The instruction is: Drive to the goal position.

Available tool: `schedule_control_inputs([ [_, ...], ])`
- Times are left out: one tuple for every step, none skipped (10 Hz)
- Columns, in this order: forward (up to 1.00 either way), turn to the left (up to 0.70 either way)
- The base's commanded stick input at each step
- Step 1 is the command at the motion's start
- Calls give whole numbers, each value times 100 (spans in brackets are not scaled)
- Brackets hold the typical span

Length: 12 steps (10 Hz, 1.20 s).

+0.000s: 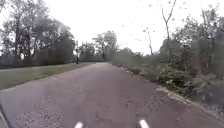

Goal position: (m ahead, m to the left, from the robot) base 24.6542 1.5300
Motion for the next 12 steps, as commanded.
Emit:
schedule_control_inputs([
  [70,31],
  [70,17],
  [70,3],
  [70,0],
  [70,0],
  [70,0],
  [70,0],
  [70,0],
  [70,0],
  [70,0],
  [70,0],
  [70,0],
])
